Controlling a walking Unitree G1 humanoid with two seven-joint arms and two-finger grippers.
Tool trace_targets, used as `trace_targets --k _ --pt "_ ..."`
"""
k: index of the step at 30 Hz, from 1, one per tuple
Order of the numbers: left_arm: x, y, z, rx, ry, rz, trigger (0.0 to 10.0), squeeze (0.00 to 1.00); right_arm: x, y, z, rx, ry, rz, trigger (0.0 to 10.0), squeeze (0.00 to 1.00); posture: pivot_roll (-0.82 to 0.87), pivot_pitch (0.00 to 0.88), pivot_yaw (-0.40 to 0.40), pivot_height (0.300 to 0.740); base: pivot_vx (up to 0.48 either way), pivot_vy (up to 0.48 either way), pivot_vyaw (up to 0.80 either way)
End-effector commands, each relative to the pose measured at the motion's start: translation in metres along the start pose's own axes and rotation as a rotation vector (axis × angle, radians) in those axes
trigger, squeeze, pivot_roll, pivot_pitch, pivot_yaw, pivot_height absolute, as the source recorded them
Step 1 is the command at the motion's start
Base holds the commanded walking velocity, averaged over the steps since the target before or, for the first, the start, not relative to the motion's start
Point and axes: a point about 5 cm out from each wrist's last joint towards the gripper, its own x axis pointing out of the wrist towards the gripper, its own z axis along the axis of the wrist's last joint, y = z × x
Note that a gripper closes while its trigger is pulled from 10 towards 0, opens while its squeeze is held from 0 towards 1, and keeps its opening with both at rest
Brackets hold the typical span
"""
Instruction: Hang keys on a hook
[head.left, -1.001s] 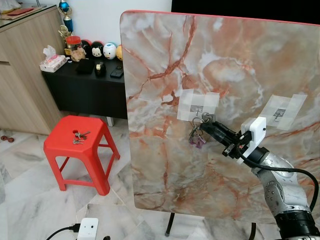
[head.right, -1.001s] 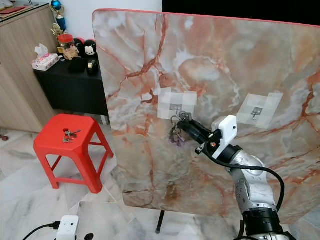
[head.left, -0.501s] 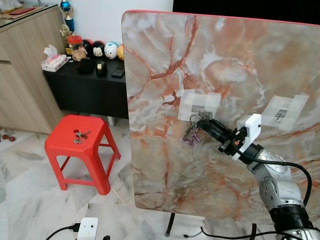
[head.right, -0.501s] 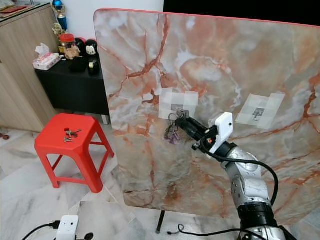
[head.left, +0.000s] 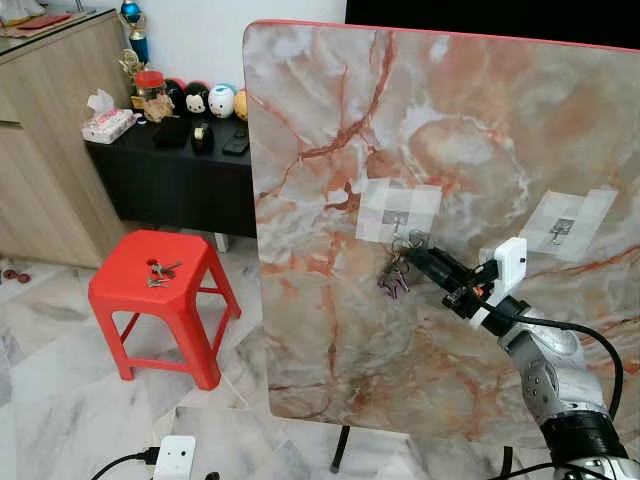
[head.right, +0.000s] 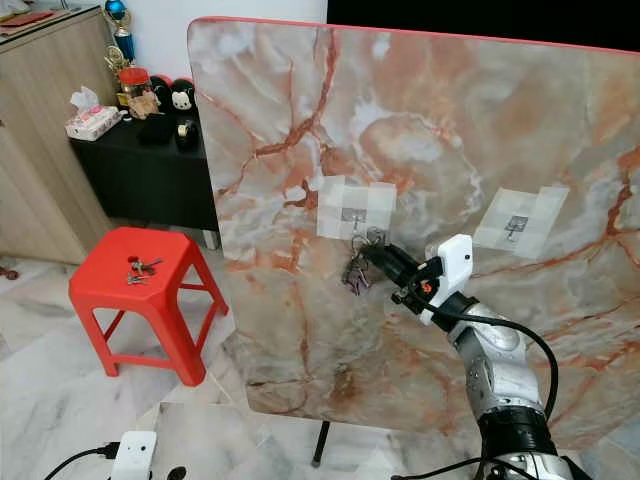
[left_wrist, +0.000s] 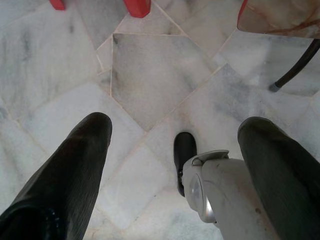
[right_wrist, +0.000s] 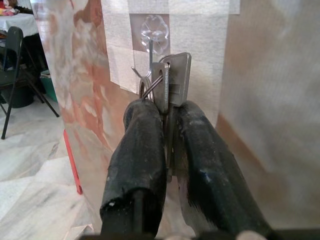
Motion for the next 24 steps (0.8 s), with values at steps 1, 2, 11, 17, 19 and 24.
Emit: trace_targets --k 1,2,11,17,19,24 --pt "-0.001 0.0002 -0.0055 0.001 0.027 -0.006 10.0 0.0 -0.0002 -0.0048 0.0085 -0.018 -0.029 -0.016 10.0 0.0 0.07 0.0 -0.08 0.74 0.0 0.0 0.0" --pt "-0.001 0.0001 -0.0056 0.003 0.028 -0.006 10.0 0.0 0.0006 -0.0055 0.0082 -0.015 -0.032 -0.02 10.0 0.0 0.07 0.0 -0.079 0.74 0.0 0.0 0.0" --pt "-0.0011 -0.0001 -0.0058 -0.001 0.028 -0.003 10.0 0.0 0.007 -0.005 0.0094 -0.014 -0.041 -0.005 10.0 0.0 0.08 0.0 -0.089 0.74 0.0 0.0 0.0" --pt "-0.001 -0.001 -0.0057 -0.005 0.027 -0.003 10.0 0.0 0.0072 -0.0042 0.0102 -0.014 -0.038 0.029 10.0 0.0 0.08 0.0 -0.094 0.74 0.0 0.0 0.0" --pt "-0.0011 -0.0016 -0.006 -0.006 0.028 -0.004 10.0 0.0 0.0067 -0.0041 0.0084 -0.017 -0.029 0.035 10.0 0.0 0.08 0.0 -0.094 0.74 0.0 0.0 0.0" --pt "-0.001 -0.0024 -0.0057 -0.006 0.027 -0.006 10.0 0.0 0.0065 -0.0021 0.0076 -0.013 -0.025 0.054 10.0 0.0 0.08 0.0 -0.095 0.74 0.0 0.0 0.0"
